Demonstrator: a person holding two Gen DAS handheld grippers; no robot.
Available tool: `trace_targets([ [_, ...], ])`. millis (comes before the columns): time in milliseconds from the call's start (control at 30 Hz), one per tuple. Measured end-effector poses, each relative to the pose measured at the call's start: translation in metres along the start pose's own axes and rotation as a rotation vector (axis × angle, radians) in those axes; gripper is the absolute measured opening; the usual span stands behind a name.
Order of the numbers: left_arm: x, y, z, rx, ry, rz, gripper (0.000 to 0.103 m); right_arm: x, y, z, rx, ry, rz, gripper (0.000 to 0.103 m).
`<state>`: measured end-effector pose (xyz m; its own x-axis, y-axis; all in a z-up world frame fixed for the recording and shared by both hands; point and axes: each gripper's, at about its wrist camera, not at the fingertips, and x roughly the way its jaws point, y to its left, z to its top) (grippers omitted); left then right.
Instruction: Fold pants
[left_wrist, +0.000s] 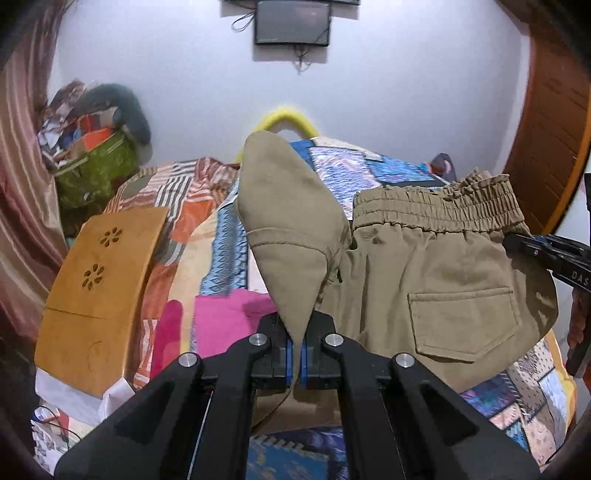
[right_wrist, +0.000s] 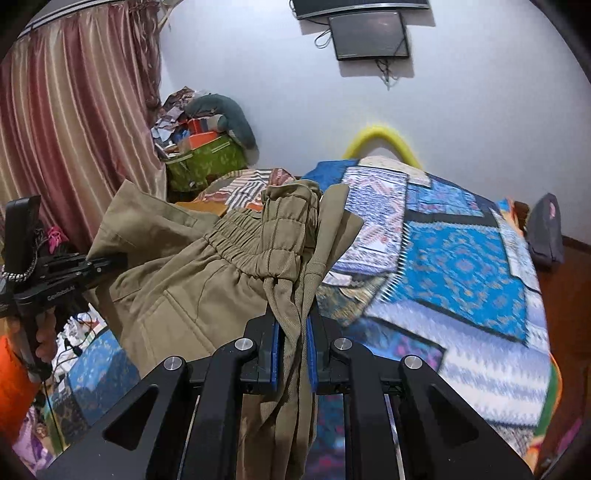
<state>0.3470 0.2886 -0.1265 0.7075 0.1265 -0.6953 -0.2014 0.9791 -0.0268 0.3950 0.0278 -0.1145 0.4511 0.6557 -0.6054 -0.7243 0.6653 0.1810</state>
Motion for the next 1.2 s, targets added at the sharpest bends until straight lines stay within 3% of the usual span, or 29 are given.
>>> trace_targets([
  [300, 0.066, 0.056, -0.022, -0.051, 0.111, 0.031, 0.002, 0.077, 0.012, -0.014, 0.021, 0.087, 0.031, 0.01],
  [500, 0.125, 0.09, -0.061, -0.095, 0.283, 0.047, 0.003, 0.129, 0.013, -0.039, 0.022, 0.217, -0.014, 0.01],
  [600, 0.144, 0.102, -0.076, -0.12, 0.343, 0.037, 0.015, 0.14, 0.004, -0.05, 0.042, 0.263, -0.038, 0.012],
  [667, 0.148, 0.106, -0.079, -0.126, 0.352, 0.057, 0.032, 0.142, 0.002, -0.054, 0.044, 0.275, -0.048, 0.015],
  [733, 0.147, 0.112, -0.08, -0.134, 0.341, 0.09, 0.043, 0.138, 0.005, -0.054, 0.031, 0.28, -0.069, 0.017],
  [967, 0.115, 0.122, -0.079, -0.15, 0.335, 0.172, 0.043, 0.112, 0.011, -0.046, -0.003, 0.292, -0.125, 0.024],
  [1200, 0.021, 0.085, -0.053, -0.095, 0.181, 0.196, 0.043, 0.014, 0.037, -0.022, -0.031, 0.121, -0.125, 0.024],
])
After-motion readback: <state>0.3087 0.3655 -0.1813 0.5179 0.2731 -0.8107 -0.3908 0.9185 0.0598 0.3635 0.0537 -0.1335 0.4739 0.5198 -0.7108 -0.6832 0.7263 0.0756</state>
